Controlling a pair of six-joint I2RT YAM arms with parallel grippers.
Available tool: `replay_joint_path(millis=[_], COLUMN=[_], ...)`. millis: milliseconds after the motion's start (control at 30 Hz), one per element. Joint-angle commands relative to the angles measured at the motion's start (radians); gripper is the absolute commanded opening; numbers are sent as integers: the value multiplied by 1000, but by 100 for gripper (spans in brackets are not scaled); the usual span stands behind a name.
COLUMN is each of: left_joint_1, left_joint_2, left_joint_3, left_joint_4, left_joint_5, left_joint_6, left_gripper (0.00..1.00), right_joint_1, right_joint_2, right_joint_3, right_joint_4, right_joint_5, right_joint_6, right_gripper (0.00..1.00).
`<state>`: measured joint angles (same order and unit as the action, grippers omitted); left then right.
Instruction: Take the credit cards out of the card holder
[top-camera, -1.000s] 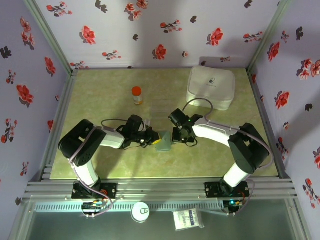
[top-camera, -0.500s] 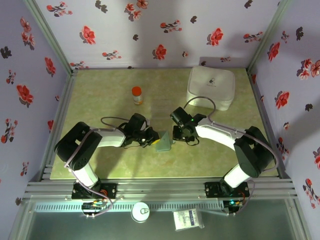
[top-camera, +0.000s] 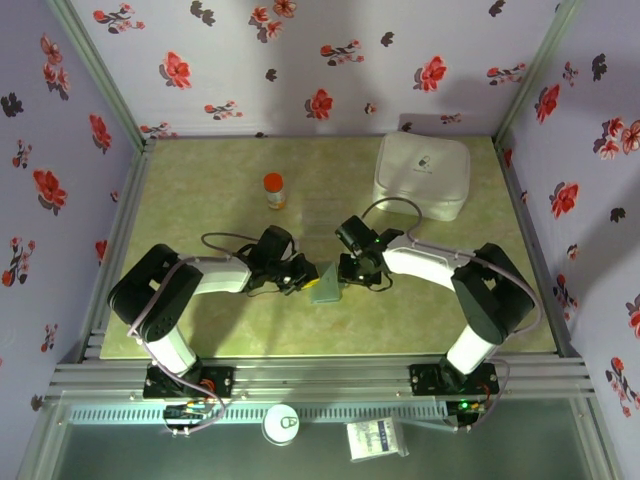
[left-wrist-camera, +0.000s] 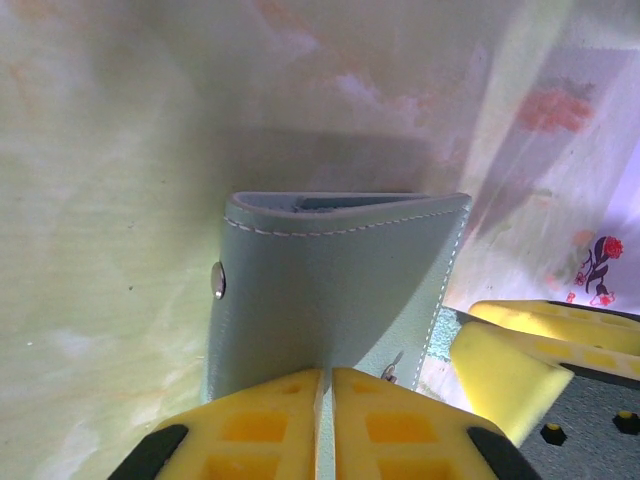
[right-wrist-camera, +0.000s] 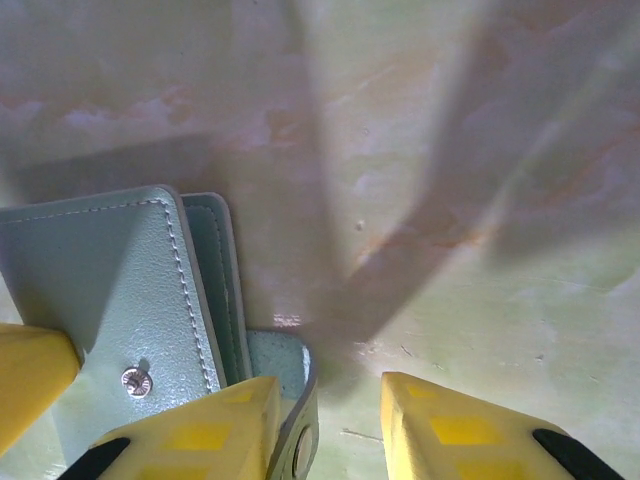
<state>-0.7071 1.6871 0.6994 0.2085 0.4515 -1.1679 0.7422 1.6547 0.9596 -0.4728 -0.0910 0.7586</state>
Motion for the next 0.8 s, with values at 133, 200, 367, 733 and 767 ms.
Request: replay_joint_path(millis=[133,200,367,733,767], left_joint_1=[-5,-5,-3,-3,-1], left_joint_2=[22,24,28,16,9], left_joint_3=[1,2,6,9,9], left_joint_4=[-118,-116,-116,-99,-101], left_joint_5=[-32,-32,-29,-14,-14], left_joint_6=[27,26,28,26,28], left_gripper=[11,11,11,11,11], right_joint_1=[5,6,6,13,13], right_joint_2=[52,59,63,67,67], right_joint_3=[30,33,38,65,67], right_joint_4=[25,28,34,1,-6], right_joint_5=[-33,-36,-44,-27,-22], right_joint_6=[-7,-8,-9,-16,-18], right_gripper=[31,30,25,8,7])
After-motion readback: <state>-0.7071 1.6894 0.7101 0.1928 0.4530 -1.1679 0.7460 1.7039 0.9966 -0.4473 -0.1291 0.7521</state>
